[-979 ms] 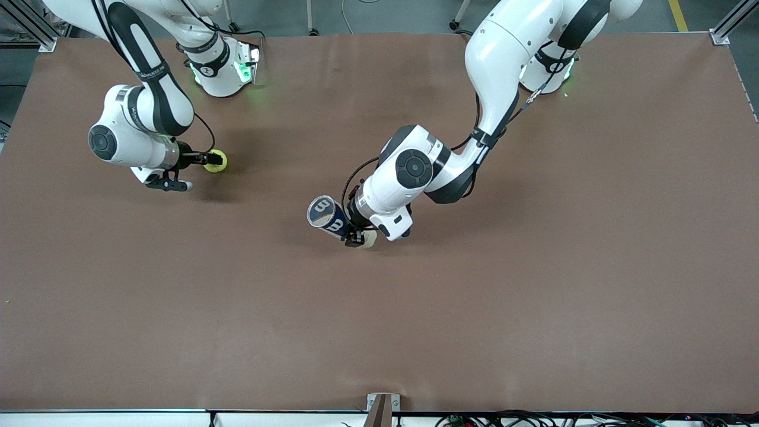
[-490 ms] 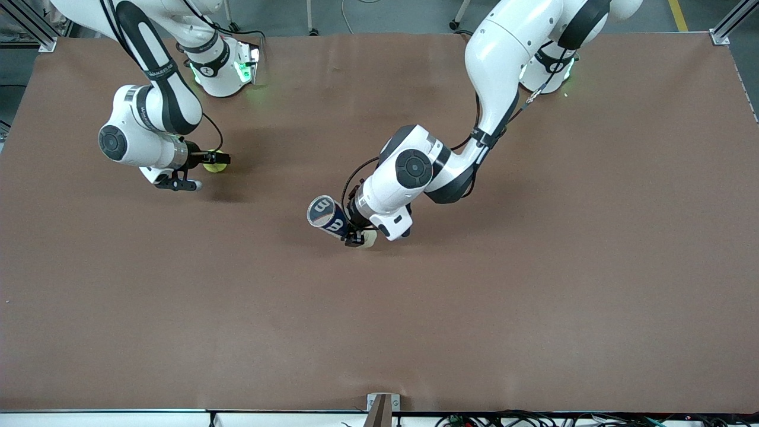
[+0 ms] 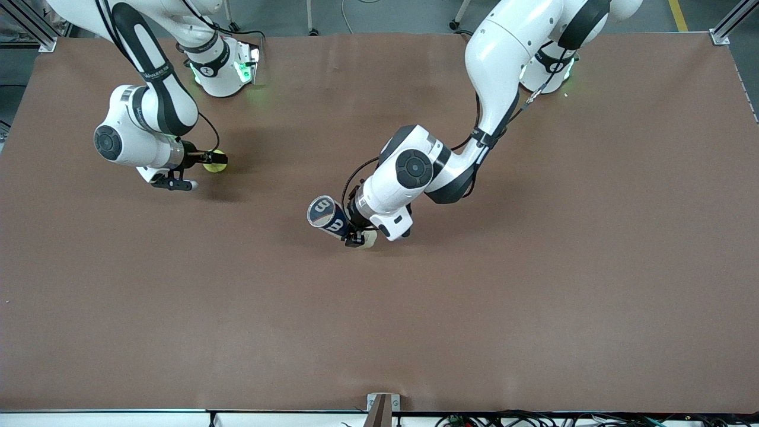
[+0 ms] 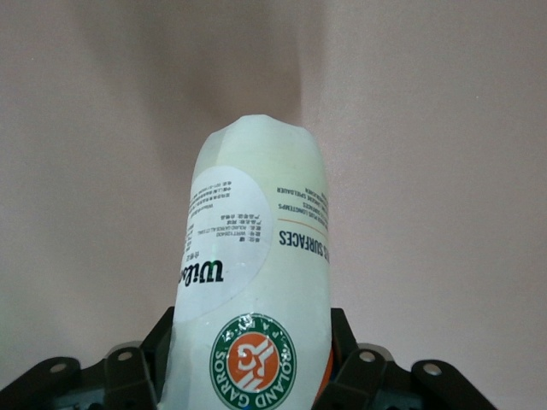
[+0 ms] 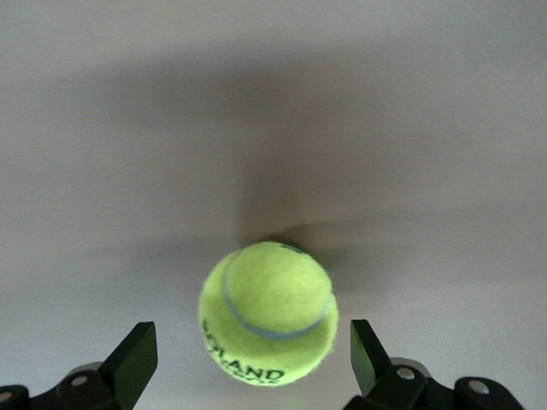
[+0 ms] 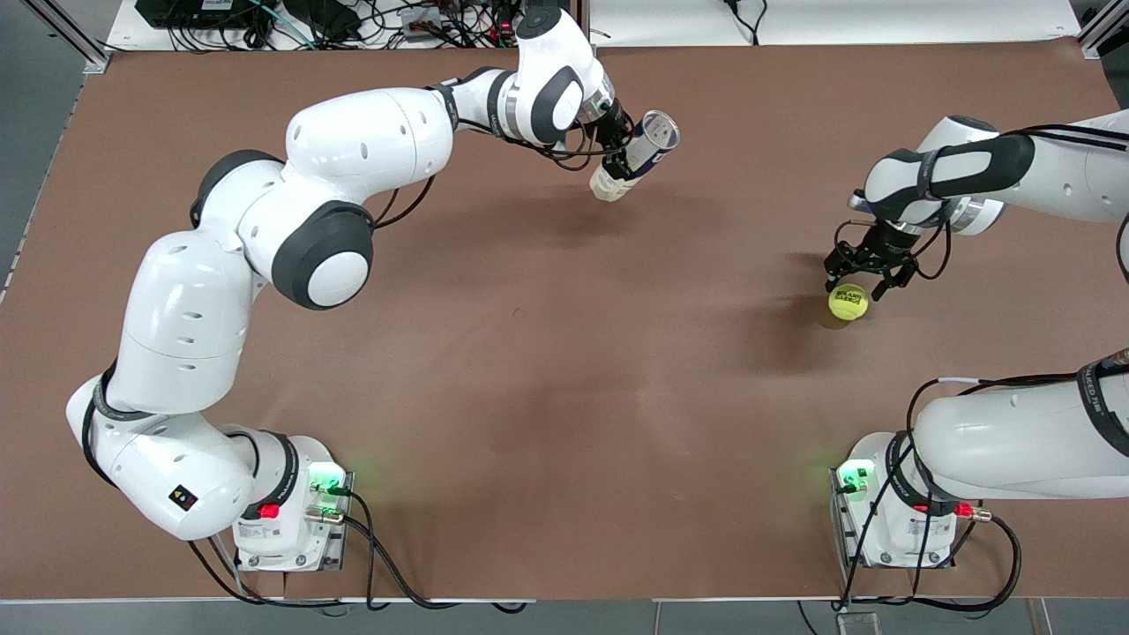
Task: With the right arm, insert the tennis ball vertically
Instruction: 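Grasp the second tennis ball with the right gripper and lift it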
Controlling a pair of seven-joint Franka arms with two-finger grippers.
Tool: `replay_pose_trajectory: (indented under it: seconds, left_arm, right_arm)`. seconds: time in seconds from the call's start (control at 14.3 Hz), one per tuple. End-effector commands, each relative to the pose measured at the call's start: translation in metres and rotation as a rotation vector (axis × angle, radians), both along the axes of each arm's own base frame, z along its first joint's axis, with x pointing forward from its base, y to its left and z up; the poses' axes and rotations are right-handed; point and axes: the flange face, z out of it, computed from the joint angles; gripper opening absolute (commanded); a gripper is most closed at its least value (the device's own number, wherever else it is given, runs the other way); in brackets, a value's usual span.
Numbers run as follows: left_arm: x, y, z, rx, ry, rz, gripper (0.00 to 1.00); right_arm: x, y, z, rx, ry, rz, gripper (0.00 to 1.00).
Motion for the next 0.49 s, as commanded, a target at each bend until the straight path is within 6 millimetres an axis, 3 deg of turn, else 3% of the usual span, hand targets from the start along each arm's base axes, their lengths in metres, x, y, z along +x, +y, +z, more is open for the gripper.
replay_pose_trajectory:
  seconds: [0.0, 0.21, 0.42]
  left_arm:
    - [0.001, 0.001, 0.009, -0.011, 0.000, -0.017, 0.72]
    - [0.003, 0.003, 0.009, -0.011, 0.000, -0.014, 0.72]
    - [0.003, 0.003, 0.010, -0.012, 0.000, -0.013, 0.72]
  right_arm:
    - [-0.010, -0.016, -0.021, 0.004, 0.014, -0.048, 1.00]
    - [-0.011, -0.013, -0.045, -0.008, 0.003, -0.048, 0.97]
    - [-0.012, -0.009, -0.043, -0.003, 0.017, -0.040, 0.89]
